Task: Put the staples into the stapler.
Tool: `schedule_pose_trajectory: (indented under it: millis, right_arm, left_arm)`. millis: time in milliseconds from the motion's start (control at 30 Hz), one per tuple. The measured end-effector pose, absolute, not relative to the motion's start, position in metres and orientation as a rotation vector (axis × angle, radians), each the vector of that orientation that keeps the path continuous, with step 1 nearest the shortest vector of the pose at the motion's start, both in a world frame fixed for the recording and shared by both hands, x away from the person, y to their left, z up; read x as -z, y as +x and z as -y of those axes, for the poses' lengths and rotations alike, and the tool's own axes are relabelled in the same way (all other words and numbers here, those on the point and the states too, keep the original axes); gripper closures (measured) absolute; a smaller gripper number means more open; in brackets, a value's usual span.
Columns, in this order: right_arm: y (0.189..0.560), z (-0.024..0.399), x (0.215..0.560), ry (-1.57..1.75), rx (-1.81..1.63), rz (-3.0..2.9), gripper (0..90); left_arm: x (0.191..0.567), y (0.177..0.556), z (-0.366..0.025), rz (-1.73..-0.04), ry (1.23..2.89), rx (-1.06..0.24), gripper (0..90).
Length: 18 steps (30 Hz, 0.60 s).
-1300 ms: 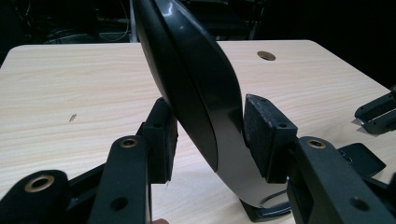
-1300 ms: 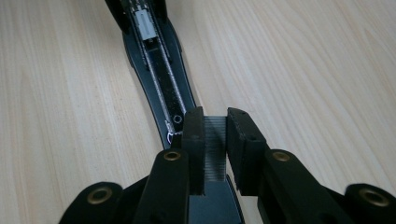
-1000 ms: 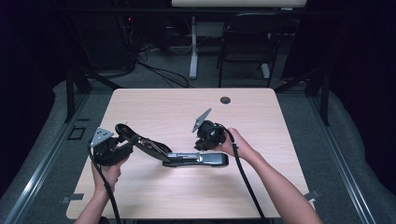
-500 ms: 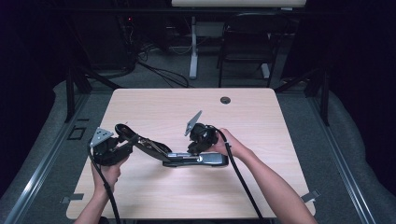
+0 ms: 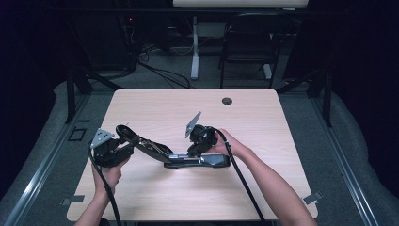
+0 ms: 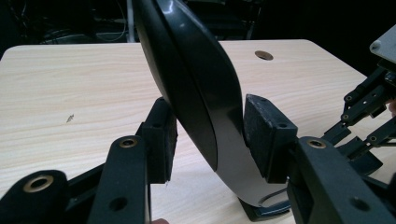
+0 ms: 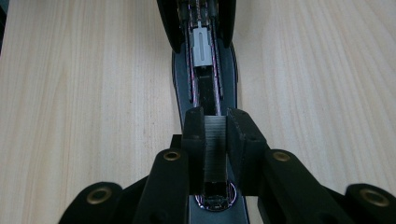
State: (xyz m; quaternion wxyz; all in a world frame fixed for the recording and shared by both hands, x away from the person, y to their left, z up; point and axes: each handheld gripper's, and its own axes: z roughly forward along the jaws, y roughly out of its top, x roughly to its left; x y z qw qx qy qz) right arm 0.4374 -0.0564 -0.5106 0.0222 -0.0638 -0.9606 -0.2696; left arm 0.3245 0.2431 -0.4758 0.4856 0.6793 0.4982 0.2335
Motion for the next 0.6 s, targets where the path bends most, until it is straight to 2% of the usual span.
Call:
schedule_pose_trajectory:
  millis: [600]
  right_arm:
    - [0.4398,0.0571,0.5117,-0.115,0.827,2.964,78.1]
  left_arm:
    - [0.4761,0.3244,-0.2427,-1.213,1.654,-0.569,55.5]
